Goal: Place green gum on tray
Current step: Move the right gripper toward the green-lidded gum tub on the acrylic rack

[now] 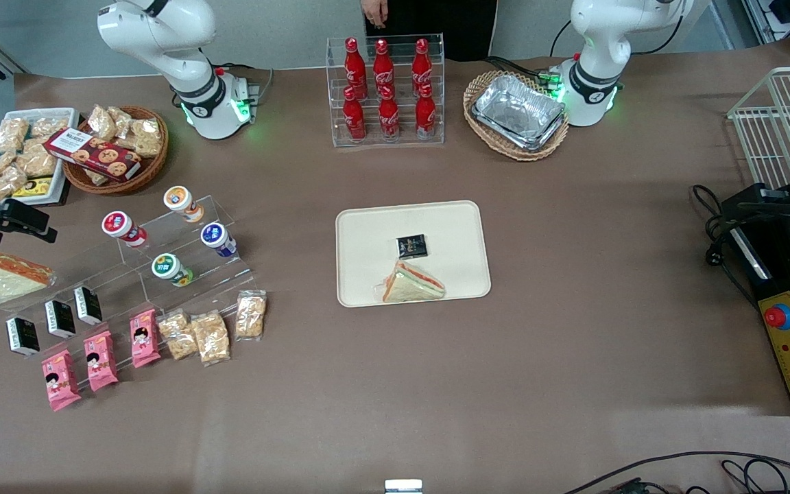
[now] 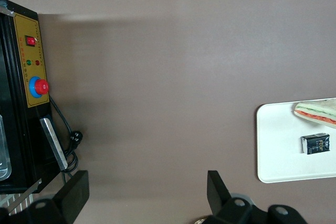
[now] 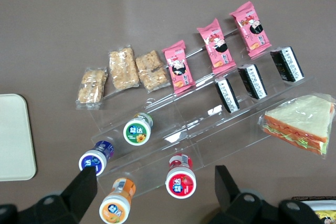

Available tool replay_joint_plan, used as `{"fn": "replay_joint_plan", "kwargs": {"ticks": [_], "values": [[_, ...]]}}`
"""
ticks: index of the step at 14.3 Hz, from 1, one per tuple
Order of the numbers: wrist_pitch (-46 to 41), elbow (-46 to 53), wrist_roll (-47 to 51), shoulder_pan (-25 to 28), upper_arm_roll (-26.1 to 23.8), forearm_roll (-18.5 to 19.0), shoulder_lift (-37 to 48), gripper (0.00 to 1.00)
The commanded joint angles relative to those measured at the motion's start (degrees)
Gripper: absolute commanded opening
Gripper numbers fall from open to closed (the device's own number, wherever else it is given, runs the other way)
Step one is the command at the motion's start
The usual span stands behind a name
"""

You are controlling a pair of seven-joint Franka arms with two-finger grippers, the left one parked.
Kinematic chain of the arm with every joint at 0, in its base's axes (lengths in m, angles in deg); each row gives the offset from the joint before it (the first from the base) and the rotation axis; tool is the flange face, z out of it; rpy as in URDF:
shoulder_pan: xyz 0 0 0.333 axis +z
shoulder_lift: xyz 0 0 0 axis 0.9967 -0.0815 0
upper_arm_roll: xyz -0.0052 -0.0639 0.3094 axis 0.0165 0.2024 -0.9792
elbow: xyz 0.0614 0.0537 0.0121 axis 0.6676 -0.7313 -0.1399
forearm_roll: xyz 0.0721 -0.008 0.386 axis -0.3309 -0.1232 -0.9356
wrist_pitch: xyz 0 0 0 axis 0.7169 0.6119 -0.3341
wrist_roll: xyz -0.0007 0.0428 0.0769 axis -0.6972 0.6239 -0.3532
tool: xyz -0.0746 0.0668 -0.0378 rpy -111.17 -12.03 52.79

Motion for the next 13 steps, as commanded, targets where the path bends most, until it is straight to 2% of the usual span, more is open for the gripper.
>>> {"fn": "replay_joint_plan", "kwargs": {"ticks": [1, 3, 6, 10, 13], "values": [[-1.0, -0.1, 0.0, 0.7, 0.2, 0.8, -0.1, 1.00], [-4.5, 0.5, -0.3, 1.0, 0.1, 1.5, -0.2, 1.00], [-4.8, 0.6, 0.3, 3.3, 0.0, 1.3, 0.0, 1.00], [-6.2, -0.2, 0.8, 7.3, 0.1, 2.9, 0.7, 1.00], [-5.9, -4.2, 3.4, 9.6, 0.2, 3.1, 4.0, 1.00]]}}
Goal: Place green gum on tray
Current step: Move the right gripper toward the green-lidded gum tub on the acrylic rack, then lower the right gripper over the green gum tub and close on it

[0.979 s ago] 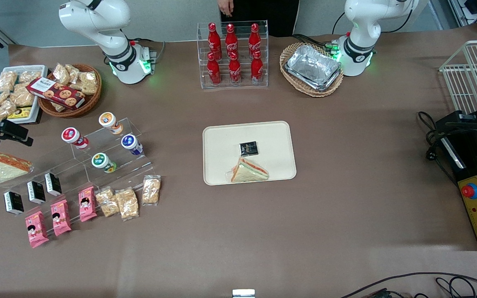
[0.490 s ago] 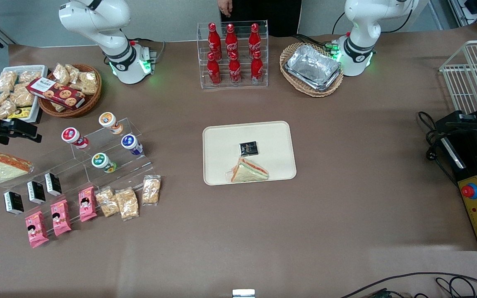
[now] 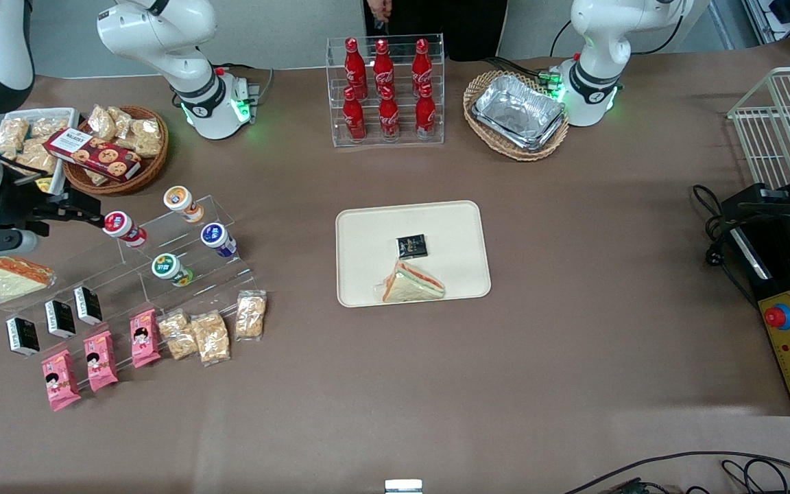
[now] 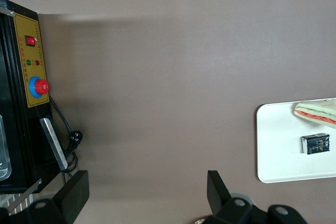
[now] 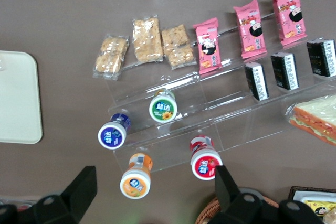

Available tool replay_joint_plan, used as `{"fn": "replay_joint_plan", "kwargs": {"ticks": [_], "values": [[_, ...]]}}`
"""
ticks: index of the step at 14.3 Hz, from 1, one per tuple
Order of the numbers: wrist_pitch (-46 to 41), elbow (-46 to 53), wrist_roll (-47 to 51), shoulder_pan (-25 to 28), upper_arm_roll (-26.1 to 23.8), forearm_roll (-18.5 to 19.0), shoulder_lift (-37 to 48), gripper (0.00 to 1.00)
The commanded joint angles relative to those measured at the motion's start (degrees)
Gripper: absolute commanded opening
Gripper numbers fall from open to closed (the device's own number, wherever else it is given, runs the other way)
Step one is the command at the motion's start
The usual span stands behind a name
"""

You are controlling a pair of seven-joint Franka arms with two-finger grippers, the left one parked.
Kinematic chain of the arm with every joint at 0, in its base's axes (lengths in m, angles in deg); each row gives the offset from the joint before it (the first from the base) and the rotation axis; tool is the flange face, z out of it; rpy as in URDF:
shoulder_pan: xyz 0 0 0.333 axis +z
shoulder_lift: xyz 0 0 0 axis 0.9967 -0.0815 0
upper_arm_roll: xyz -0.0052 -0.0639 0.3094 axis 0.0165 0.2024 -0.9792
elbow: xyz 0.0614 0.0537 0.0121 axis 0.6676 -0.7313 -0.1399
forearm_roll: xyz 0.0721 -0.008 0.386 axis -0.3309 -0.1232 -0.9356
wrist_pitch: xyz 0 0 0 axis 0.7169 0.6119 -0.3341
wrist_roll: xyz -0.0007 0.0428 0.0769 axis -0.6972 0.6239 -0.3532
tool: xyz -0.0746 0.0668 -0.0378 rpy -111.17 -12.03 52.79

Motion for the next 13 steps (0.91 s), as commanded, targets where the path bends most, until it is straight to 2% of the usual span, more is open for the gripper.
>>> {"fn": "replay_joint_plan", "kwargs": {"ticks": [1, 4, 7, 11, 13], "values": [[0.1, -5.5, 3.3, 2.2, 0.2, 1.1, 4.7, 1.00], [5.7, -13.4, 3.4, 2.3, -0.8, 1.2, 9.1, 1.00], [11.2, -21.6, 3.5, 1.5, -3.1, 3.6, 13.8, 1.00], [14.9, -25.6, 3.5, -2.1, -5.6, 3.6, 14.5, 1.00], [20.6, -29.2, 3.5, -2.2, -5.6, 3.6, 13.9, 1.00]]}}
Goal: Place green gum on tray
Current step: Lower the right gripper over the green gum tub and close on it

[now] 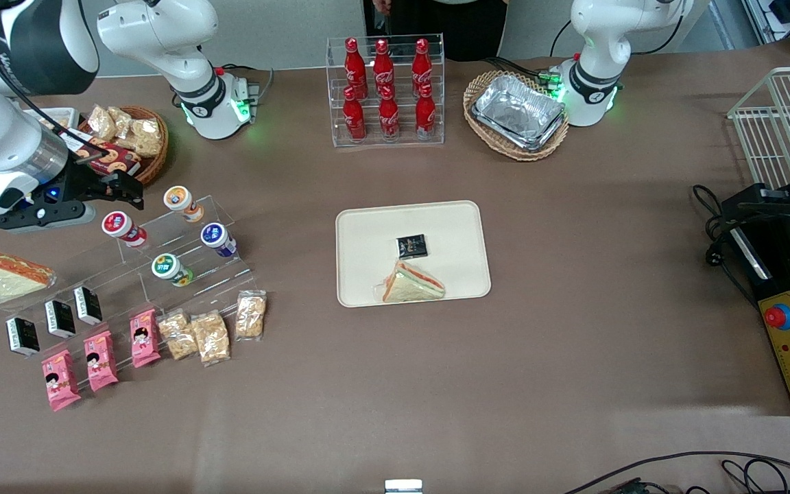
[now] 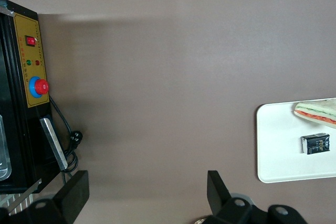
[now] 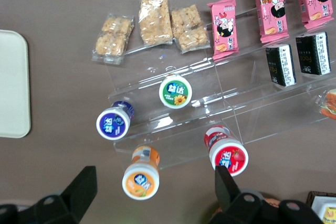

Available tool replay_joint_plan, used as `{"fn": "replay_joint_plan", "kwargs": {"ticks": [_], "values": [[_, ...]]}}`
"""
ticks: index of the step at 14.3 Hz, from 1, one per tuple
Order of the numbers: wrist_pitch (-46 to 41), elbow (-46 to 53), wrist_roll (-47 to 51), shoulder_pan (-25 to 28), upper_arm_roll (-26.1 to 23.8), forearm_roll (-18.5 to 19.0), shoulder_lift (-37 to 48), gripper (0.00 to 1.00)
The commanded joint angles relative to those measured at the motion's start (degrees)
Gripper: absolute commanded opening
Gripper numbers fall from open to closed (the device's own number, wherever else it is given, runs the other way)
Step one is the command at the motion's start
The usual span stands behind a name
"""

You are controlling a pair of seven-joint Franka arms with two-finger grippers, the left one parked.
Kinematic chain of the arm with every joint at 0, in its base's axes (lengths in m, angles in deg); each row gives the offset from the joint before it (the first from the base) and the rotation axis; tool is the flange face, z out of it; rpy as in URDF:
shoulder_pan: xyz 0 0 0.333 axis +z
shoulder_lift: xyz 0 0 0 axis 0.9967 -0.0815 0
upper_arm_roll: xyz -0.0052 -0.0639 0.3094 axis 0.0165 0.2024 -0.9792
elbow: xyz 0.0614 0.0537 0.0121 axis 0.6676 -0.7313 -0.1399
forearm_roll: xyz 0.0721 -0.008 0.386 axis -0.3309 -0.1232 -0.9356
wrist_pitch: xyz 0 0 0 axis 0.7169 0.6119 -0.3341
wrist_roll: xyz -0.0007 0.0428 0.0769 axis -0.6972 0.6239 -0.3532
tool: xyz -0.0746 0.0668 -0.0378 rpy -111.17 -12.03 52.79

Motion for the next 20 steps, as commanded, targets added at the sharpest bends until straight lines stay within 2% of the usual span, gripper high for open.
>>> {"fn": "replay_joint_plan", "kwargs": {"ticks": [1, 5, 9, 12, 15, 20], "values": [[10.5, -7.9, 0.7, -1.1, -0.8, 1.0, 0.2, 1.00], [21.3, -11.4, 0.7, -1.7, -0.4, 0.7, -6.5, 1.00], [29.8, -16.7, 0.8, -2.0, -0.4, -0.1, -9.2, 1.00], [32.6, -17.0, 0.8, -2.1, -0.4, -0.6, -11.8, 1.00], [34.5, -17.5, 0.8, -2.1, -0.3, -2.9, -13.4, 1.00], [35.5, -17.5, 0.7, -2.5, -0.3, -2.9, -14.5, 1.00]]}}
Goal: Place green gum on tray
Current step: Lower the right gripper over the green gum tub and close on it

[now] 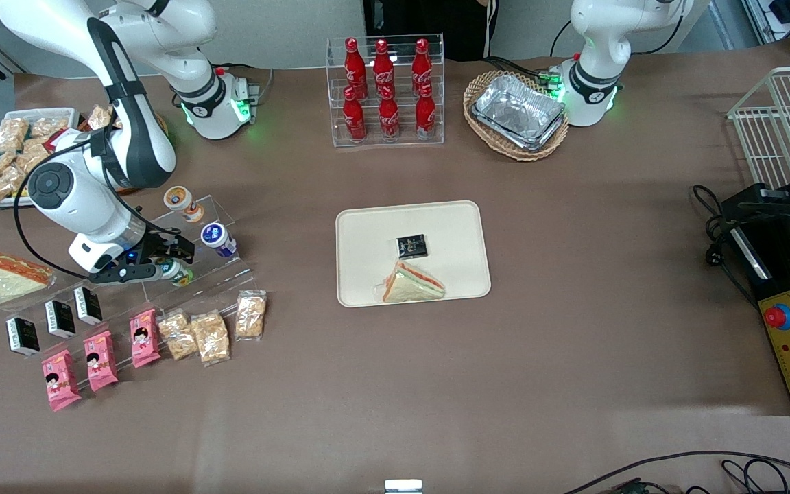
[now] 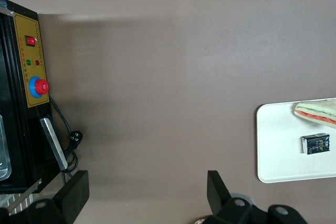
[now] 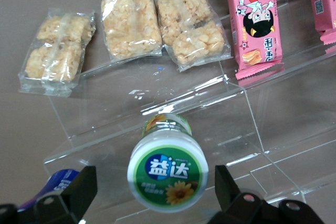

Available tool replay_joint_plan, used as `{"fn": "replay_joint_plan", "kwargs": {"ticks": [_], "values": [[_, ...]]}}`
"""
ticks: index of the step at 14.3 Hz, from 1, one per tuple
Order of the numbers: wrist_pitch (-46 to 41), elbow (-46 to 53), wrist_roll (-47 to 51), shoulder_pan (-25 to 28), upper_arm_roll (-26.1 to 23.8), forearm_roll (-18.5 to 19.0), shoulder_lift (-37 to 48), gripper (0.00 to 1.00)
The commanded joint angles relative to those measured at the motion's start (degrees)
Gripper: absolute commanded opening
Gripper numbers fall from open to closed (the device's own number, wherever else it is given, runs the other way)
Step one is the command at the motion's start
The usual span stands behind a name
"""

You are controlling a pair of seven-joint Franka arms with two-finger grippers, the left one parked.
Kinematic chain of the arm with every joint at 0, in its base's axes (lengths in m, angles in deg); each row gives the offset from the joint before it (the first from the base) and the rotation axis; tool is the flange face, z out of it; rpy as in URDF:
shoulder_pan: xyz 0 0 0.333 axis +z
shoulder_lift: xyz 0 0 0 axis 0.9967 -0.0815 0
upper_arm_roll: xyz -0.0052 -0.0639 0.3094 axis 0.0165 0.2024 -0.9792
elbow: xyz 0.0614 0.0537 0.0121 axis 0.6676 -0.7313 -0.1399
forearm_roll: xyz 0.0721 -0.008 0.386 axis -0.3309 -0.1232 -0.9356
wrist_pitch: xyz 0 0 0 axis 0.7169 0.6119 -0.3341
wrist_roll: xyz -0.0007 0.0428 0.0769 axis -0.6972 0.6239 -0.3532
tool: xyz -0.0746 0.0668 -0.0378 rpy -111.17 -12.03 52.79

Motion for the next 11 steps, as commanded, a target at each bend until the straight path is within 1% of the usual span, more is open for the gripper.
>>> {"fn": "replay_joint_plan", "kwargs": {"ticks": [1, 2, 3, 4, 5, 6, 7, 8, 11], "values": [[1.9, -0.4, 0.3, -0.8, -0.2, -1.0, -0.9, 1.00], [2.3, -0.4, 0.3, -0.8, -0.2, -1.0, -1.0, 0.99], [2.5, -0.4, 0.3, -0.8, -0.2, -1.0, -1.1, 0.96], [2.7, -0.4, 0.3, -0.8, -0.2, -1.0, -1.2, 0.92], [3.1, -0.4, 0.3, -0.8, -0.2, -1.0, -1.4, 0.85], [3.6, -0.4, 0.3, -0.8, -0.2, -1.0, -1.7, 0.83], [3.8, -0.4, 0.3, -0.8, -0.2, -1.0, -1.8, 0.74], [3.8, -0.4, 0.3, -0.8, -0.2, -1.0, -1.9, 0.69], [3.8, -0.4, 0.3, -0.8, -0.2, -1.0, -1.7, 0.36]]}}
